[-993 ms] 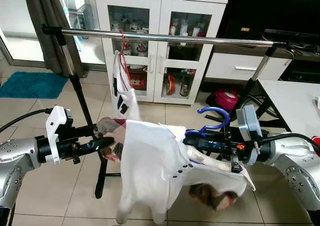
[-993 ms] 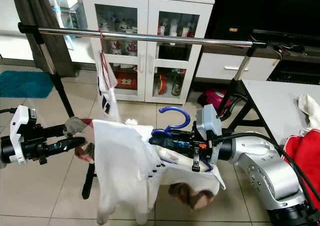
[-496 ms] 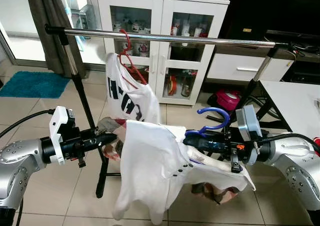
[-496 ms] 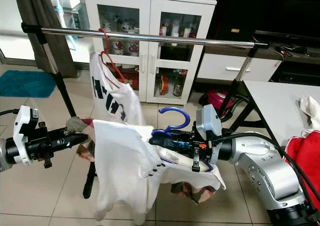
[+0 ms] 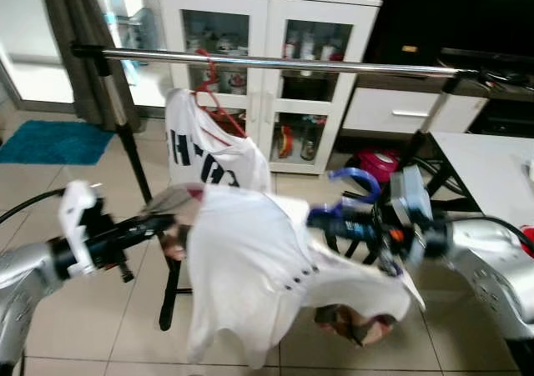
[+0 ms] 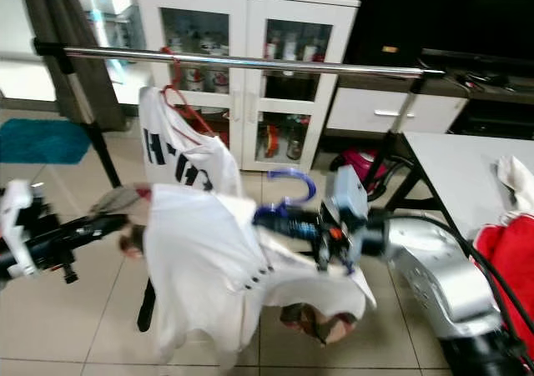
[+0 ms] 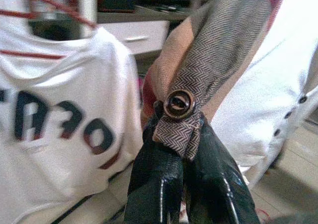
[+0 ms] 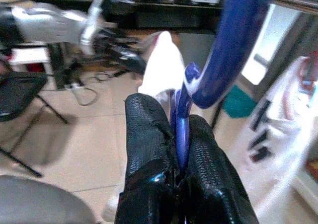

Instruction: Hang hanger

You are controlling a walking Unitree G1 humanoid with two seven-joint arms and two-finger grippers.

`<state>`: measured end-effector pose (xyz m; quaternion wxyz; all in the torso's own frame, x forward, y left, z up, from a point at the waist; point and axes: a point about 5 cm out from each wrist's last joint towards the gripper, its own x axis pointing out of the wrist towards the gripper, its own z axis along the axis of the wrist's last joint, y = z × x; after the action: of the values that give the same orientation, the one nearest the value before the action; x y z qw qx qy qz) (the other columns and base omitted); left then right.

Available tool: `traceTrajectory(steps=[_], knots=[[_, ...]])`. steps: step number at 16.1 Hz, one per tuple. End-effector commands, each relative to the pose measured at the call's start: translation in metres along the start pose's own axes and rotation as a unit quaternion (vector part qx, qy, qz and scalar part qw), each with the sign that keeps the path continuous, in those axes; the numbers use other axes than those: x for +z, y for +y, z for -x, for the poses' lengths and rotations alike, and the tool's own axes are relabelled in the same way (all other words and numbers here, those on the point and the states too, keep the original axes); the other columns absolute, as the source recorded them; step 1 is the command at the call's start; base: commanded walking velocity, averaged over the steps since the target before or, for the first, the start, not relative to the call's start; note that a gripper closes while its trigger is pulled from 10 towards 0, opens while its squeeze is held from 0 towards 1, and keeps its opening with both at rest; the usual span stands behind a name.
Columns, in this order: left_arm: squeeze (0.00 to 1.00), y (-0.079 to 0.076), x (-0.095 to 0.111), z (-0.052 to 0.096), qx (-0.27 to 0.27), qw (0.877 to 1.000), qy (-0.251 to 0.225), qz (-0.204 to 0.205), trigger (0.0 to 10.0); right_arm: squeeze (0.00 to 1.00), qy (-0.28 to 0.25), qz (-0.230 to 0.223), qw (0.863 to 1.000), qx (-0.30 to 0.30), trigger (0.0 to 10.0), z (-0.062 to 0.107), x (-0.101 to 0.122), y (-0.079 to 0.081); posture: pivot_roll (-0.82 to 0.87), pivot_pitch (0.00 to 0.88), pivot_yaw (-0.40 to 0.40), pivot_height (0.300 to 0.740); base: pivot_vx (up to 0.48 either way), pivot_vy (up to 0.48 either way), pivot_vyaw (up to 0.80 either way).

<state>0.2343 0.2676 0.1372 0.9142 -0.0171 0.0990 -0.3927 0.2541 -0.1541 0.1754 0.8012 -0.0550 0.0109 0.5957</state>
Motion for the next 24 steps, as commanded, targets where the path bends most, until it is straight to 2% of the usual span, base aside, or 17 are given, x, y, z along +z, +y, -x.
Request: traceTrajectory(steps=[1, 3, 5, 6, 14, 15, 16, 17, 18, 19, 20, 21, 24], knots=[[0.0, 0.007, -0.003, 0.011, 0.056, 0.998, -0.005, -0.009, 0.0, 0.0, -0.001, 0.021, 0.999, -0.025, 10.0, -0.002, 0.004, -0.009, -0.02, 0.0, -0.044, 0.74, 0.0, 0.0, 0.0], [0.0, 0.012, -0.013, 0.023, 0.122, 0.992, 0.004, -0.015, 0.0, 0.0, -0.012, 0.031, 0.999, -0.032, 10.0, -0.013, 0.006, -0.016, -0.02, 0.0, -0.052, 0.74, 0.0, 0.0, 0.0], [0.0, 0.019, -0.027, 0.037, 0.211, 0.977, 0.023, -0.021, 0.0, 0.0, -0.027, 0.044, 0.998, -0.03, 10.0, -0.024, 0.012, -0.022, 0.0, 0.0, -0.081, 0.74, 0.0, 0.0, 0.0], [0.0, 0.019, -0.031, 0.041, 0.232, 0.972, 0.029, -0.022, 0.0, 0.0, -0.032, 0.045, 0.998, -0.028, 10.0, -0.027, 0.014, -0.025, 0.0, 0.0, -0.081, 0.74, 0.0, 0.0, 0.0], [0.0, 0.017, -0.051, 0.056, 0.327, 0.943, 0.055, -0.031, 0.0, 0.0, -0.052, 0.053, 0.997, -0.019, 10.0, -0.031, 0.019, -0.031, 0.02, 0.0, -0.107, 0.74, 0.0, 0.0, 0.0], [0.0, 0.017, -0.052, 0.057, 0.334, 0.94, 0.056, -0.032, 0.0, 0.0, -0.053, 0.052, 0.997, -0.02, 10.0, -0.031, 0.019, -0.032, 0.02, 0.0, -0.107, 0.74, 0.0, 0.0, 0.0], [0.0, 0.012, -0.05, 0.051, 0.324, 0.943, 0.054, -0.045, 0.0, 0.0, -0.054, 0.051, 0.997, -0.026, 10.0, -0.03, 0.019, -0.033, 0.02, 0.0, -0.115, 0.74, 0.0, 0.0, 0.0], [0.0, 0.004, -0.044, 0.041, 0.288, 0.957, 0.02, -0.022, 8.2, 0.0, -0.054, 0.051, 0.997, -0.028, 10.0, -0.03, 0.018, -0.033, 0.02, 0.0, -0.122, 0.74, 0.0, 0.0, 0.0], [0.19, -0.006, -0.034, 0.029, 0.241, 0.97, -0.007, -0.018, 10.0, 0.0, -0.053, 0.048, 0.997, -0.031, 10.0, -0.03, 0.016, -0.034, 0.02, 0.0, -0.123, 0.74, 0.0, 0.0, 0.0], [1.0, -0.009, -0.031, 0.025, 0.228, 0.973, -0.006, -0.034, 10.0, 0.0, -0.052, 0.047, 0.997, -0.032, 10.0, -0.03, 0.015, -0.033, 0.02, 0.0, -0.124, 0.74, 0.0, 0.0, 0.0], [1.0, -0.014, -0.022, 0.016, 0.201, 0.978, -0.002, -0.057, 10.0, 0.0, -0.047, 0.045, 0.997, -0.04, 10.0, -0.03, 0.013, -0.034, 0.01, 0.0, -0.133, 0.74, 0.0, 0.0, 0.0], [1.0, -0.017, -0.016, 0.012, 0.177, 0.982, -0.003, -0.062, 10.0, 0.0, -0.042, 0.043, 0.997, -0.047, 10.0, -0.03, 0.011, -0.035, 0.01, 0.0, -0.135, 0.74, 0.0, 0.0, 0.0], [1.0, -0.03, -0.018, 0.008, 0.11, 0.986, 0.065, -0.105, 10.0, 0.0, -0.024, 0.037, 0.996, -0.075, 10.0, -0.025, 0.004, -0.041, 0.03, 0.0, -0.171, 0.74, 0.0, 0.0, 0.0]])
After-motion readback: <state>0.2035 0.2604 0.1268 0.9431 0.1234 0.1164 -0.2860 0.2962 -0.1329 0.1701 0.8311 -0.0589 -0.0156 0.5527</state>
